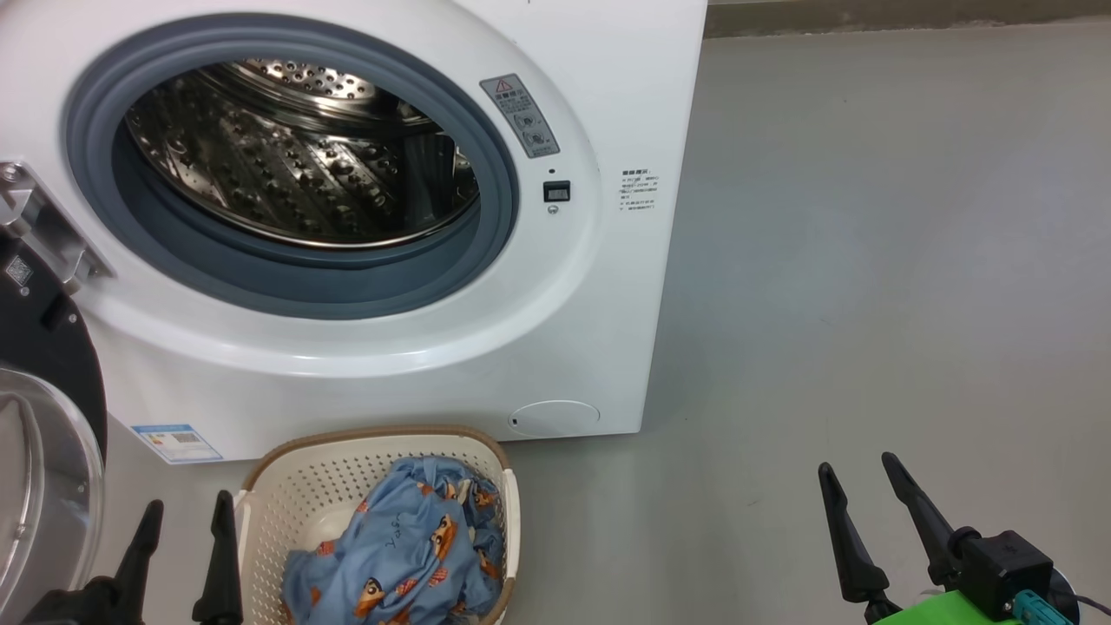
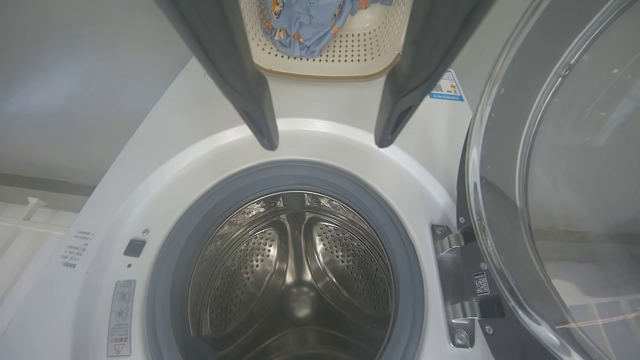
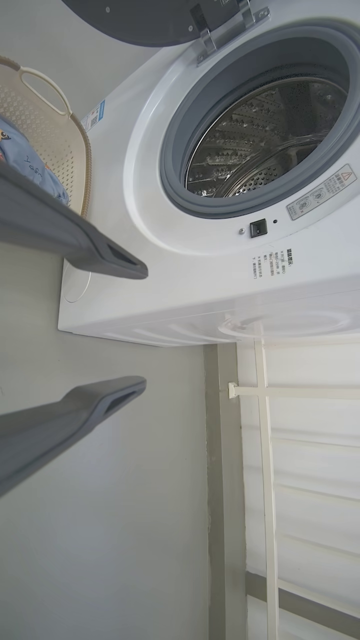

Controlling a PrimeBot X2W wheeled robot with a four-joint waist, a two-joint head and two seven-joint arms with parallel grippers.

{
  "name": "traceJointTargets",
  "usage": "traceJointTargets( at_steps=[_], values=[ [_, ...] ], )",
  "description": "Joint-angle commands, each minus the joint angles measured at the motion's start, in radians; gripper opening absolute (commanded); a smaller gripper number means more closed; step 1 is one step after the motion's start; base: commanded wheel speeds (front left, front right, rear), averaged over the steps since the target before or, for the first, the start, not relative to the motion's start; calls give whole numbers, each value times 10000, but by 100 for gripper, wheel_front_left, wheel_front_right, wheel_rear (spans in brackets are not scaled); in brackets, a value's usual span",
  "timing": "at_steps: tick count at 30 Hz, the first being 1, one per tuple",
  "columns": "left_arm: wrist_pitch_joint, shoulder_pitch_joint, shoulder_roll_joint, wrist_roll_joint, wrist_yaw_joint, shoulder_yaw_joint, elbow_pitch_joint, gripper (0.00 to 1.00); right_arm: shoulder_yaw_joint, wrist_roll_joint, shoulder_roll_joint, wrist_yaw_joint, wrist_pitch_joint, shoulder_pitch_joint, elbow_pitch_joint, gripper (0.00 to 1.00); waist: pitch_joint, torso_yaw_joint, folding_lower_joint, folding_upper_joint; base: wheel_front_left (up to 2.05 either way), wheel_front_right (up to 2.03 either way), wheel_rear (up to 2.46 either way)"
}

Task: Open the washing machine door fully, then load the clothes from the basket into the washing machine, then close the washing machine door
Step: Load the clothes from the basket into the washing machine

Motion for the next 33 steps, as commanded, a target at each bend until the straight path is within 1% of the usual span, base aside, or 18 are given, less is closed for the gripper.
traceJointTargets(
  at_steps=[1, 24, 33],
  values=[
    [-65, -368, 277, -112, 44, 267, -188, 100, 259, 18, -35, 16, -120, -342, -213, 100, 7, 4, 0, -1, 0, 0, 0],
    [-65, -235, 423, -334, 44, -111, -157, 100, 271, -33, -35, 16, -120, -275, -139, 100, -129, 39, 0, -1, 0, 0, 0],
    [-65, -261, 558, -464, 44, -250, -110, 100, 334, -67, -35, 16, -120, -298, -106, 100, 166, 9, 0, -1, 0, 0, 0]
  ],
)
